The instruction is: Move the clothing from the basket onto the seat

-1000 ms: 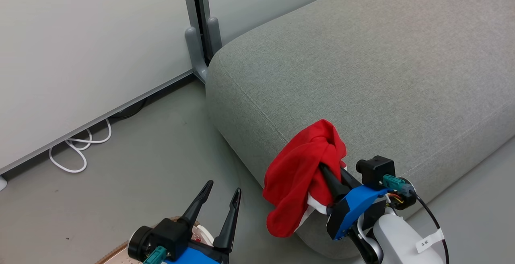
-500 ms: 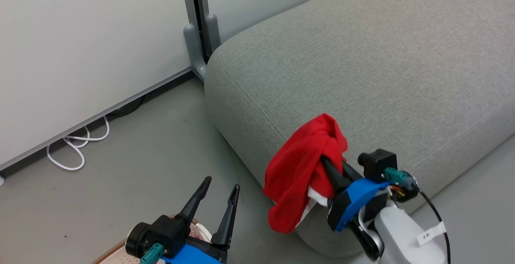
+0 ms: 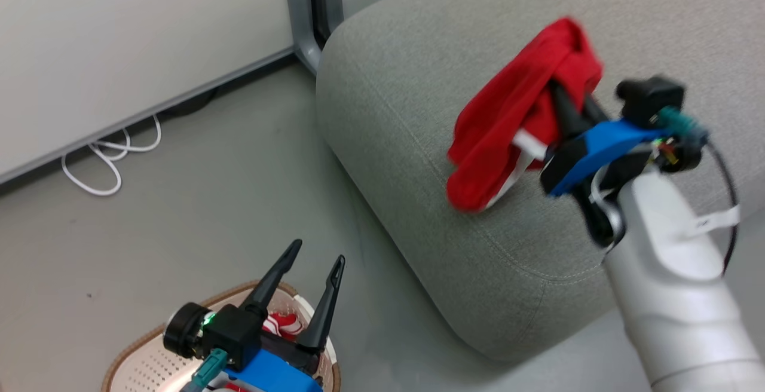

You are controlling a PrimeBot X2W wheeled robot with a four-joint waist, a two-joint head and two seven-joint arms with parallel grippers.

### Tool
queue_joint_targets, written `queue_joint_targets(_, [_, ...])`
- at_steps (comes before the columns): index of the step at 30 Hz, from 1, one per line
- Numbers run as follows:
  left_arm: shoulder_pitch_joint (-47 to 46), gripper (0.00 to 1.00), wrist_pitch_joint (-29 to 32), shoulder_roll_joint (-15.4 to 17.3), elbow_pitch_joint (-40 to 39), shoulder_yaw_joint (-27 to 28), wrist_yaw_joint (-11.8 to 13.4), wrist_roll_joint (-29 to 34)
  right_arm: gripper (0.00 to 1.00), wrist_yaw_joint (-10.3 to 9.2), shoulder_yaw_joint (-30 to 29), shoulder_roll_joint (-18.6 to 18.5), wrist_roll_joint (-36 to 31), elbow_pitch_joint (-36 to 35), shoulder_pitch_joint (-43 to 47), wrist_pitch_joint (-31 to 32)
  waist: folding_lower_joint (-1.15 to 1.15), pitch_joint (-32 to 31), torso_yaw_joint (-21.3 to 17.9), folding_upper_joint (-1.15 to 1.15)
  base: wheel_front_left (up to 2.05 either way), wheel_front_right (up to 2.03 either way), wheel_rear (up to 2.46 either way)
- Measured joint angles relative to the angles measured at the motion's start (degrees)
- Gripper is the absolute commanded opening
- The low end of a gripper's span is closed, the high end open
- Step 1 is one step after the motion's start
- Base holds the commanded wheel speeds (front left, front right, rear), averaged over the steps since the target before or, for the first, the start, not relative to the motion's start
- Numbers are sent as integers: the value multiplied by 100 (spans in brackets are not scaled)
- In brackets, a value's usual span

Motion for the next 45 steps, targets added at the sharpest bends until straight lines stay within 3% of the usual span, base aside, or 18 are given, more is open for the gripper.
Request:
queue_joint_targets(13, [-516,100,1,659,-641,-118,0,159,0,0,-1483,-662,83,254,-1348,142,1,1238,388,0,0,0,0])
queue_joint_targets(21, [-747,100,138,902,-1212,-121,13,324,0,0,-2156,-969,209,454,-1622,-177,1,2003,610,0,0,0,0])
queue_joint_targets(26, [-783,100,210,982,-1538,-129,52,386,0,0,-2374,-970,151,798,-1636,-370,1,2378,718,0,0,0,0])
queue_joint_targets(42, [-784,100,127,955,-1562,-176,110,288,0,0,-2733,-1062,-527,1751,-1662,-600,1,2354,922,0,0,0,0])
queue_joint_targets(43, [-784,100,119,943,-1538,-200,109,282,14,0,-2759,-1062,-532,1794,-1664,-604,1,2334,937,0,0,0,0])
queue_joint_targets(44, [-784,100,113,929,-1513,-222,109,277,49,0,-2775,-1061,-536,1829,-1664,-605,1,2312,952,0,0,0,0])
queue_joint_targets(45, [-784,100,101,922,-1491,-233,109,267,93,0,-2791,-1062,-554,1857,-1664,-606,1,2290,966,0,0,0,0])
